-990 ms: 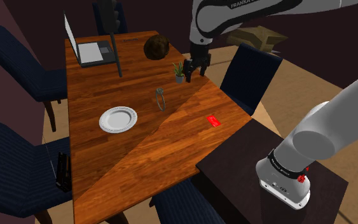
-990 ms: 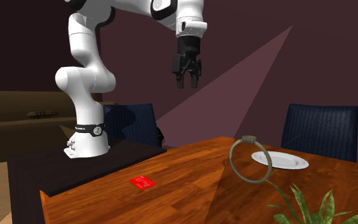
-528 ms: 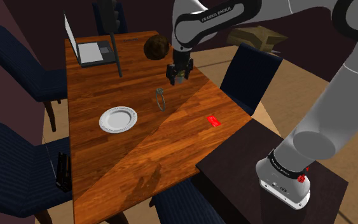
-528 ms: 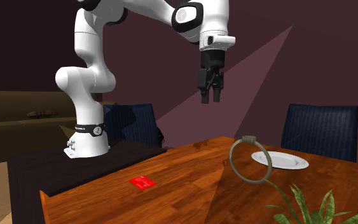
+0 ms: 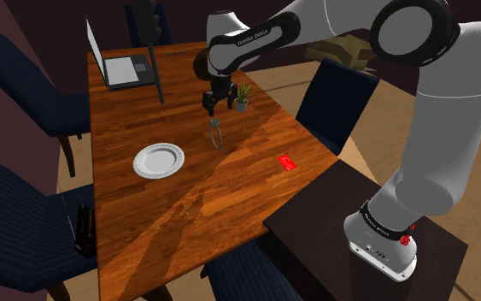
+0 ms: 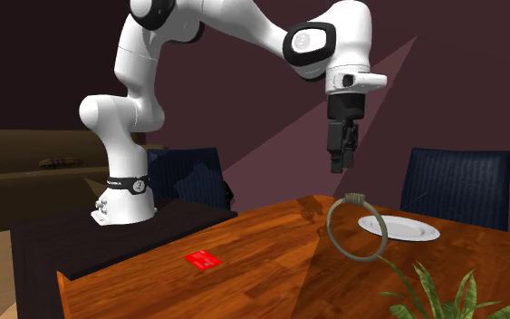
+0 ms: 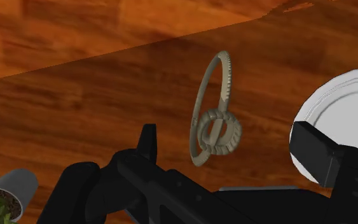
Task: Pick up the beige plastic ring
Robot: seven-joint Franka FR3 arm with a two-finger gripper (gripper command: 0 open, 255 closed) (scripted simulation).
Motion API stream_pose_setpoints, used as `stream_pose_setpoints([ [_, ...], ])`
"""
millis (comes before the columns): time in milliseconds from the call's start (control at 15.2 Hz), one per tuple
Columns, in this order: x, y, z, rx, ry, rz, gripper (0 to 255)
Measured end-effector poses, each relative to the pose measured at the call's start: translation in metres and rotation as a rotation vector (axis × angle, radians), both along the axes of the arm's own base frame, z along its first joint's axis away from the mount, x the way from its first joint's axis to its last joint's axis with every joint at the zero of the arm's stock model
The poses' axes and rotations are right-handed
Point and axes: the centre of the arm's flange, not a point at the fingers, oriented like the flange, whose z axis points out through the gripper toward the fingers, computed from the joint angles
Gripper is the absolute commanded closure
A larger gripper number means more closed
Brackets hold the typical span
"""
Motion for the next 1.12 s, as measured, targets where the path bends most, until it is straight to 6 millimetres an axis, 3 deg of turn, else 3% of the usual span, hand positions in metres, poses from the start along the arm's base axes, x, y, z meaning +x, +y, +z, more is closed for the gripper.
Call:
stream_pose_setpoints([
  [198,0.03,0.011,-0.013,-0.003,-0.005,-0.001,0],
  [726,0.034,0.012,-0.056,-0.004,-0.006,-0.002,0],
  [792,0.034,0.012,-0.057,-0.004,-0.006,-0.002,255],
  [1122,0.035,0.012,-0.058,-0.004,-0.008,-0.002,255],
])
